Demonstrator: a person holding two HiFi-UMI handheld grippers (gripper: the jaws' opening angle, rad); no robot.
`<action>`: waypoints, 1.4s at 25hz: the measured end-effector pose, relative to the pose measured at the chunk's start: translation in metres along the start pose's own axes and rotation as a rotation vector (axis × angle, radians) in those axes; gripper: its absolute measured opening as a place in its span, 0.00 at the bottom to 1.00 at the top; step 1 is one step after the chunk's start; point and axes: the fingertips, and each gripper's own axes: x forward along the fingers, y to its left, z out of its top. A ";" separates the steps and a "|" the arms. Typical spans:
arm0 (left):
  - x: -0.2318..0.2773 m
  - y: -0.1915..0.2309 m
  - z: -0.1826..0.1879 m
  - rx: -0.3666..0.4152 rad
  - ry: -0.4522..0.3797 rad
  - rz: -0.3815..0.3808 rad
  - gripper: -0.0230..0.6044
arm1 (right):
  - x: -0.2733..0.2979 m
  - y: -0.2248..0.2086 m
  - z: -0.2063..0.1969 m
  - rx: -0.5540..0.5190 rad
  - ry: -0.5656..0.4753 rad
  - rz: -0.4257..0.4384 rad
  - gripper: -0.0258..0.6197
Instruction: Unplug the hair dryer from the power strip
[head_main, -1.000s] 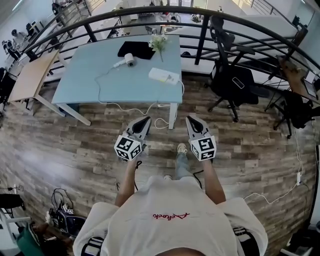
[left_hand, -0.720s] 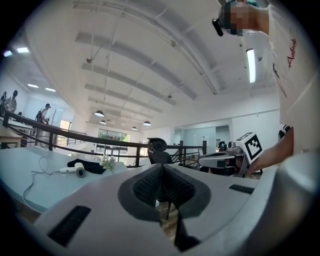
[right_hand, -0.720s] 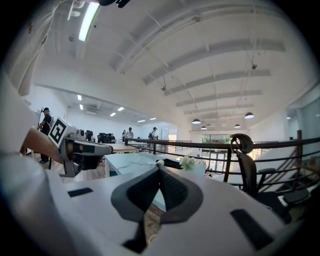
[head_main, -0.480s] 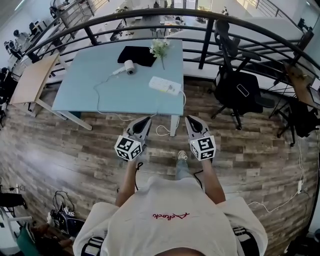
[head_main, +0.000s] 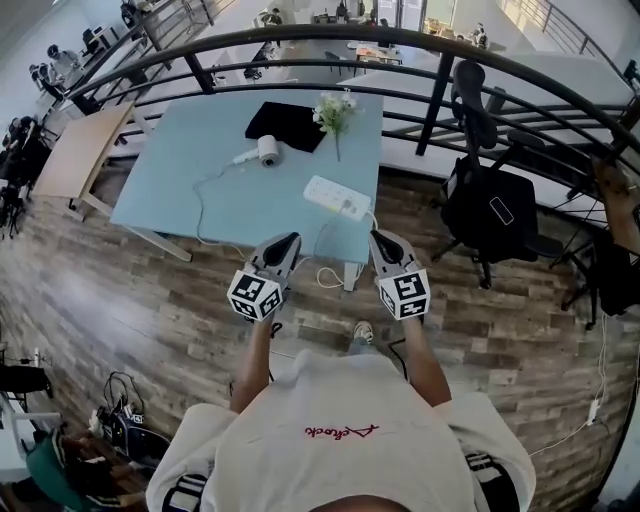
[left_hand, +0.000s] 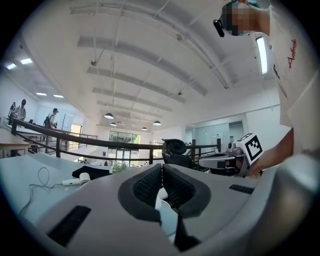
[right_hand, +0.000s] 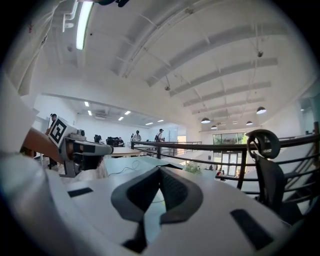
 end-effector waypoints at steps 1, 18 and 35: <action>0.007 0.003 0.002 -0.001 -0.001 0.009 0.06 | 0.006 -0.007 0.002 -0.001 -0.002 0.008 0.07; 0.091 0.043 -0.011 -0.018 0.029 0.082 0.06 | 0.072 -0.079 -0.013 -0.005 0.032 0.102 0.07; 0.123 0.112 -0.016 -0.039 0.048 0.012 0.06 | 0.142 -0.078 -0.013 0.009 0.063 0.053 0.07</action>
